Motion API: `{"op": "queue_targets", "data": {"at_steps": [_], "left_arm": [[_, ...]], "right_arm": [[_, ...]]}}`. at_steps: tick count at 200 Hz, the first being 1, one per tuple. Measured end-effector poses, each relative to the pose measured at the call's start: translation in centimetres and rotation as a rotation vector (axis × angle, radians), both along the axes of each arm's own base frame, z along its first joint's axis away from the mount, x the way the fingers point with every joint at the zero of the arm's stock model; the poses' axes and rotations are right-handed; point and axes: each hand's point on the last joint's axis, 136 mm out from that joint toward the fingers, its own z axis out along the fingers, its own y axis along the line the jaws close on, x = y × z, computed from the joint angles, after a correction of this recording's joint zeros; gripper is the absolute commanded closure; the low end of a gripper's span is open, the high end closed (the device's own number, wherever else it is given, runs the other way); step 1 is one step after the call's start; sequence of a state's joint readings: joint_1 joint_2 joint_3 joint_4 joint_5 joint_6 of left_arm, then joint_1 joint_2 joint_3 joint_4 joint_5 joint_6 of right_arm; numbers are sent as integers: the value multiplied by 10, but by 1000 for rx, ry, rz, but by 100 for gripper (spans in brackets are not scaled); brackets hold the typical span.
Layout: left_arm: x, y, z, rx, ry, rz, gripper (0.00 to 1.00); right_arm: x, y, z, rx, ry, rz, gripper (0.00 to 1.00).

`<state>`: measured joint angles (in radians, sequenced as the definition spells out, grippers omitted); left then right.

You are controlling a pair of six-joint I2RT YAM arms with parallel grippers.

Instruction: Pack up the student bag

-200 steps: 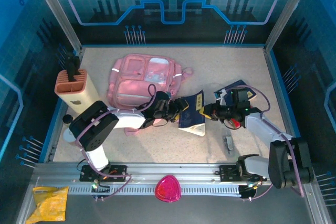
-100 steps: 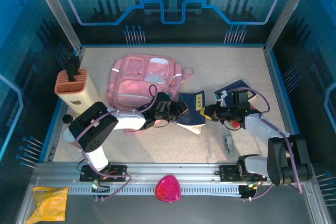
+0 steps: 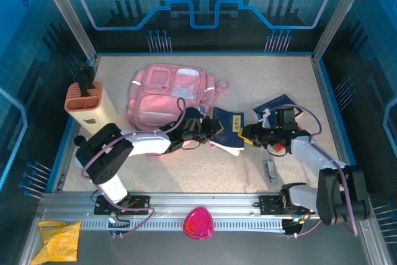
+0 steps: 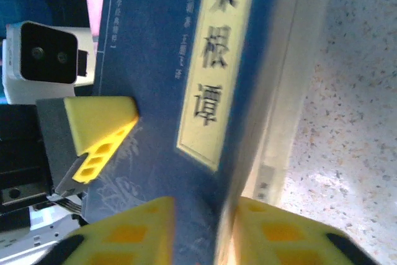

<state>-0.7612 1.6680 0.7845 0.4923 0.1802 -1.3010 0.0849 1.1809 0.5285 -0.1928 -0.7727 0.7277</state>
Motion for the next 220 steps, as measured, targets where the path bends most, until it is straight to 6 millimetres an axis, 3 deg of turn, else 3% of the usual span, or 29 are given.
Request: {"op": "queue_targets", "data": {"at_steps": [24, 48, 86, 134, 150, 174, 220], "left_arm": [[2, 2, 18, -22, -41, -1, 100], [5, 0, 44, -56, -94, -1, 100], [15, -9, 89, -125, -184, -1, 100], [20, -13, 107, -143, -238, 1, 100], [21, -12, 106, -130, -250, 5, 100], [24, -8, 109, -120, -271, 21, 100], [24, -5, 112, -97, -300, 23, 100]], "right_arm": [[-1, -8, 10, -12, -30, -28, 19], [-3, -10, 21, -8, -52, -30, 5], [-1, -1, 42, 74, -73, -28, 0], [4, 23, 88, 210, -157, 13, 0], [8, 26, 100, 252, -171, 9, 4], [12, 27, 112, 293, -174, -9, 19], [13, 26, 111, 292, -168, -22, 57]]}}
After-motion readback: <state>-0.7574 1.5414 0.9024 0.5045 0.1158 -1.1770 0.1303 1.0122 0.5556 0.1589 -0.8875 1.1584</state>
